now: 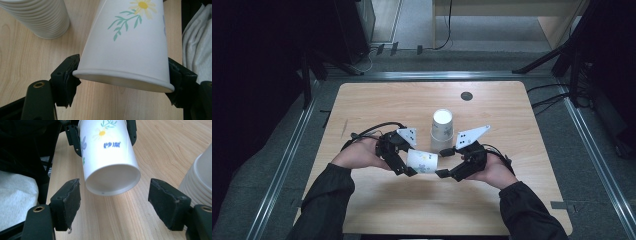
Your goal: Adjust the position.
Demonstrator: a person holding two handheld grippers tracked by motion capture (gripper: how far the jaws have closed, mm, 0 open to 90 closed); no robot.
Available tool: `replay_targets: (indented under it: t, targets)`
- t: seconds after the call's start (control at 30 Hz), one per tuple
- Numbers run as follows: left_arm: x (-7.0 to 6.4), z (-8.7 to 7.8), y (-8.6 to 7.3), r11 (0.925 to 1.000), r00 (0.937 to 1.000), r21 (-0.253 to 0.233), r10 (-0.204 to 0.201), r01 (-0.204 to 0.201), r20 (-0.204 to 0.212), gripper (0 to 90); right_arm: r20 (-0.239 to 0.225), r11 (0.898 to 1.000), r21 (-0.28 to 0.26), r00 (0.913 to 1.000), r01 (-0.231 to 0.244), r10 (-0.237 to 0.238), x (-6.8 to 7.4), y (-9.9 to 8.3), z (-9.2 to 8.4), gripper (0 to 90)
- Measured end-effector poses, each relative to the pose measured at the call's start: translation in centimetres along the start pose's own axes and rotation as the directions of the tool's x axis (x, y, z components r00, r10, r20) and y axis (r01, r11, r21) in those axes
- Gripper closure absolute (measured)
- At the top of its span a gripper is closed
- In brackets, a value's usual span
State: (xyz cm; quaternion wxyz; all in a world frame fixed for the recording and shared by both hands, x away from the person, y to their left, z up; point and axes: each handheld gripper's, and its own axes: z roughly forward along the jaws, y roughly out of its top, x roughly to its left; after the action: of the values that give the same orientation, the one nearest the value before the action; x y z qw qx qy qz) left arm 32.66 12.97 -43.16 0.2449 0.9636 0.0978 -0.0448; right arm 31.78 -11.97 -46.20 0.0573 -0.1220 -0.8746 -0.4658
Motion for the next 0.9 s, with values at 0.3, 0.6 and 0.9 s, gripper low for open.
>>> replay_targets:
  t: [0.3,0.6,0.9]
  targets:
    - [0.2,1.1,0.7,0.9974,0.9997,0.07,-0.016,0.014,0.019,24.2,-0.02,0.999,0.038,0.9997,0.017,-0.017,0.1,0.0,1.3,26.3]
    - [-0.4,1.9,1.6,0.9956,0.9996,0.092,0.016,-0.018,0.025,24.2,-0.039,0.997,0.067,0.9989,0.029,-0.026,0.1,0.1,2.9,27.3]
    - [-0.6,2.2,1.8,0.9948,0.9993,0.097,0.027,-0.03,0.025,24.2,-0.051,0.996,0.083,0.9979,0.042,-0.038,0.3,0.2,3.2,33.1]
